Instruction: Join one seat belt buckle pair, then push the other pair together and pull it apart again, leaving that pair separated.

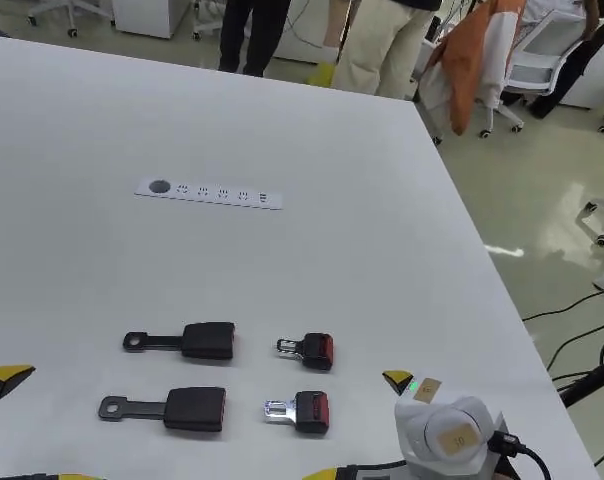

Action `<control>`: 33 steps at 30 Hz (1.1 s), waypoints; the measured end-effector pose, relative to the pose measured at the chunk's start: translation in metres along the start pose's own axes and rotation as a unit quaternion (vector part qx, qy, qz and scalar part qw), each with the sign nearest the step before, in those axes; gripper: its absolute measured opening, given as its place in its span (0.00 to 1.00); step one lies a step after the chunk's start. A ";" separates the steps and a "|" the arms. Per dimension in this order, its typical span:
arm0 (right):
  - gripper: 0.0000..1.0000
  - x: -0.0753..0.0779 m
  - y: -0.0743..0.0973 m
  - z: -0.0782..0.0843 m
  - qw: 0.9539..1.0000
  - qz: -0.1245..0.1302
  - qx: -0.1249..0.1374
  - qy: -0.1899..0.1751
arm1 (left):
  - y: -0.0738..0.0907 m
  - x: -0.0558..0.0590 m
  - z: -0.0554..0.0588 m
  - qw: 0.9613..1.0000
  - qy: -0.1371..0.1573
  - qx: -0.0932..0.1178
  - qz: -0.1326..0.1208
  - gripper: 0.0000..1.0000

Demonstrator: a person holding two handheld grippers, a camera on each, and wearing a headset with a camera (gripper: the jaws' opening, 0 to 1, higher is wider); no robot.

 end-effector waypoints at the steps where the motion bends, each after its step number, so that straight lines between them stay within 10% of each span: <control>1: 0.98 0.000 0.000 0.000 1.000 0.000 0.000 0.000 | 0.000 0.000 -0.001 1.000 0.002 0.002 0.001 1.00; 33: 0.85 0.003 0.006 0.001 0.999 0.002 -0.018 0.039 | 0.002 0.001 -0.007 0.999 -0.034 0.003 0.007 0.94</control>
Point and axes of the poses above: the centre of the closed fingertips' face, and the gripper's own axes: y roughly backward along the fingers, x roughly to its right, z roughly out of its underside, the point moved 6 cm from there along y, roughly backward along the fingers, and after that the axes turned 7 degrees about -z, right-handed, at the moved point
